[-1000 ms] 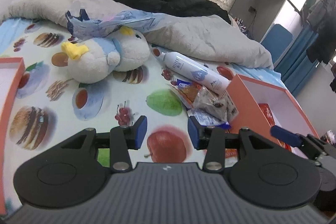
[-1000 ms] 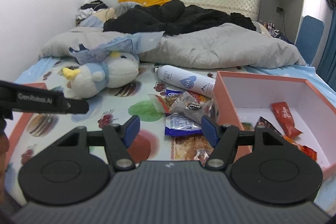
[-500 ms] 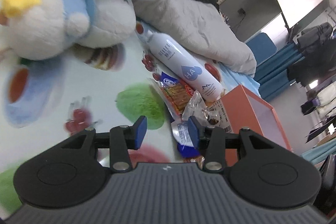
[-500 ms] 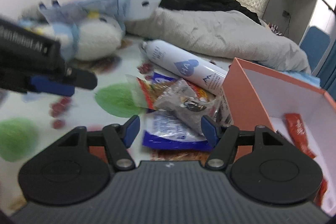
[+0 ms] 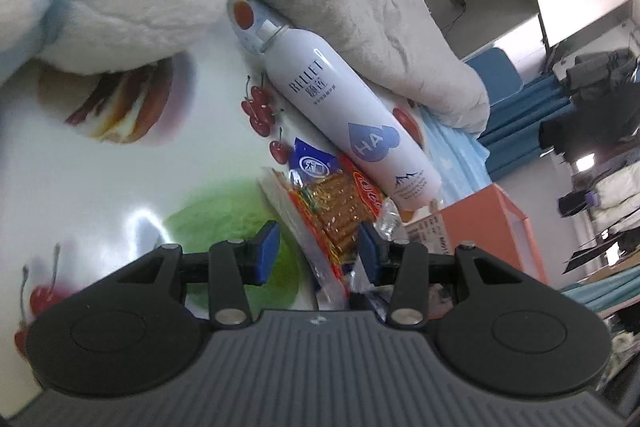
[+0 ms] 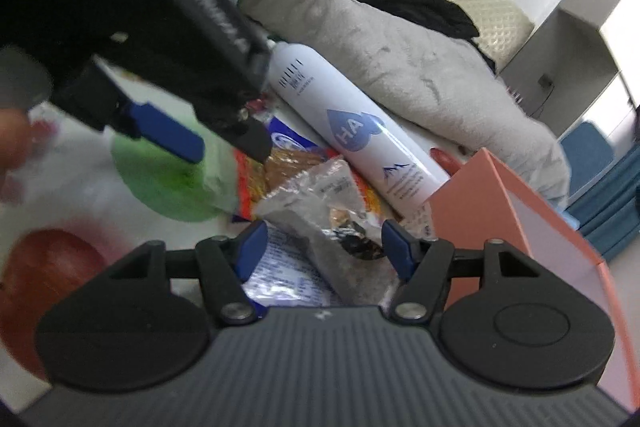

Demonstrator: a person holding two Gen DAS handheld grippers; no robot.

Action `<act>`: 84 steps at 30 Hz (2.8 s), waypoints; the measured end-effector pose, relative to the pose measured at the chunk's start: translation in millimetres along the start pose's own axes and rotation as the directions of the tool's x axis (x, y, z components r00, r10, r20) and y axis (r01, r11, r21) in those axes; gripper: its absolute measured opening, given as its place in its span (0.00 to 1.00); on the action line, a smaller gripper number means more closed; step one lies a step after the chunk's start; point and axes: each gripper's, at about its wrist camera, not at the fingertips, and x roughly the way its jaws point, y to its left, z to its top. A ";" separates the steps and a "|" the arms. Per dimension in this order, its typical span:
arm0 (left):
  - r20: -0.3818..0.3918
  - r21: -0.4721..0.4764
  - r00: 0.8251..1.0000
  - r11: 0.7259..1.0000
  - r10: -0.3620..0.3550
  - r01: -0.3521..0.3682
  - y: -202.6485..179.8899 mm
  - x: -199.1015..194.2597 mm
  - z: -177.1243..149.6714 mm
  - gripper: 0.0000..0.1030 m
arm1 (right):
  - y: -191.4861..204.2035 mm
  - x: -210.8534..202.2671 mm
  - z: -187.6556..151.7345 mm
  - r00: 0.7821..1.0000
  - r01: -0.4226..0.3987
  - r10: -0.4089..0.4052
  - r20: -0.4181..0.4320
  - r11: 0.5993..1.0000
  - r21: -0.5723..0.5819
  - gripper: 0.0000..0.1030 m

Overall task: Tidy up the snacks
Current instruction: 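Grasp the blue-labelled snack bag with the left tool while the right tool grasps the clear bag, then lift both held packets and carry them over the pink box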

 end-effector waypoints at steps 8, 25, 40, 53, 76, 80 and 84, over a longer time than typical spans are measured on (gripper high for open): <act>-0.014 0.054 1.000 0.998 0.028 -0.027 -10.2 18.8 -7.8 0.11 | 6.5 3.3 -4.6 1.000 0.002 -0.001 0.019 0.998 -0.069 0.46; 0.096 0.099 0.992 0.991 0.085 -0.094 -34.5 -55.6 -35.4 0.02 | -7.1 -45.4 -8.3 0.996 -0.077 0.075 0.043 0.996 0.035 0.28; 0.143 0.131 0.977 0.976 0.156 -0.175 -46.4 -116.9 -74.9 0.01 | -29.9 -85.1 -22.2 0.973 -0.228 0.228 0.026 0.951 0.208 0.28; 0.145 0.152 0.958 0.951 0.247 -0.268 -64.2 -167.6 -122.8 0.00 | -49.8 -122.4 -42.5 0.933 -0.339 0.360 0.008 0.871 0.354 0.27; 0.089 0.154 0.946 0.934 0.313 -0.323 -92.6 -209.9 -203.3 0.00 | -63.1 -185.3 -84.9 0.898 -0.350 0.437 -0.049 0.778 0.522 0.27; 0.094 0.174 0.948 0.932 0.305 -0.318 -105.1 -215.7 -208.9 0.00 | -66.4 -188.8 -92.1 0.895 -0.342 0.443 -0.049 0.754 0.561 0.27; 0.106 0.187 0.951 0.934 0.290 -0.305 -117.5 -220.0 -211.4 0.00 | -70.3 -193.1 -92.9 0.894 -0.345 0.446 -0.042 0.746 0.570 0.27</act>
